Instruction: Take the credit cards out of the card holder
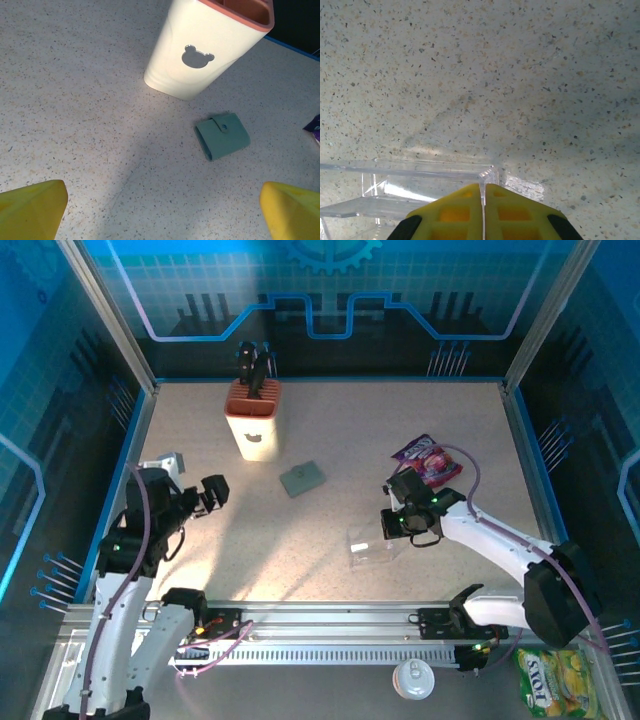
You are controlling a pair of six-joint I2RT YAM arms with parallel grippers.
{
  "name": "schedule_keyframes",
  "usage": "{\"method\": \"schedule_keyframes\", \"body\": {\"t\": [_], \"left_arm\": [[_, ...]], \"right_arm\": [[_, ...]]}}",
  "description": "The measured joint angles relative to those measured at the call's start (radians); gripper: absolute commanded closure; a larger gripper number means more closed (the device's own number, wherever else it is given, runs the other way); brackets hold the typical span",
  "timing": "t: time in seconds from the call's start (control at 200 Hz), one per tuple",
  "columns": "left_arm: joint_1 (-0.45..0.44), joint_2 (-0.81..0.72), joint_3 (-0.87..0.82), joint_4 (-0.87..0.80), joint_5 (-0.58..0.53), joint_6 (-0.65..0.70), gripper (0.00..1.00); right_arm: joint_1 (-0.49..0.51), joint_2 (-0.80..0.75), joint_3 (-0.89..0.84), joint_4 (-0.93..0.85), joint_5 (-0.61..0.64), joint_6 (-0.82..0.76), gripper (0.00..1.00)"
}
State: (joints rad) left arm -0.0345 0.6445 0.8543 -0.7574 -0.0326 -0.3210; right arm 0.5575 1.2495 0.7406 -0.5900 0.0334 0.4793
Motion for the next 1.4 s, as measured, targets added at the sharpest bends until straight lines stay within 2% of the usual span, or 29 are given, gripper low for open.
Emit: {"method": "schedule_keyframes", "body": {"t": [0.355,0.981,1.396], "left_arm": [[0.000,0.004,-0.016,-0.001,0.003,-0.021,0.01],[0.000,0.004,-0.021,-0.001,0.006,-0.021,0.01],[-0.022,0.005,-0.021,-0.001,0.008,-0.021,0.01]], "right_arm": [[-0.003,0.013,0.103,-0.079,0.080,0.023,0.93],[-0.134,0.453,0.568,-0.064,0.088,0.027,0.94],[-0.148,0.622,0.661,-0.049,0.094,0.079,0.95]]}}
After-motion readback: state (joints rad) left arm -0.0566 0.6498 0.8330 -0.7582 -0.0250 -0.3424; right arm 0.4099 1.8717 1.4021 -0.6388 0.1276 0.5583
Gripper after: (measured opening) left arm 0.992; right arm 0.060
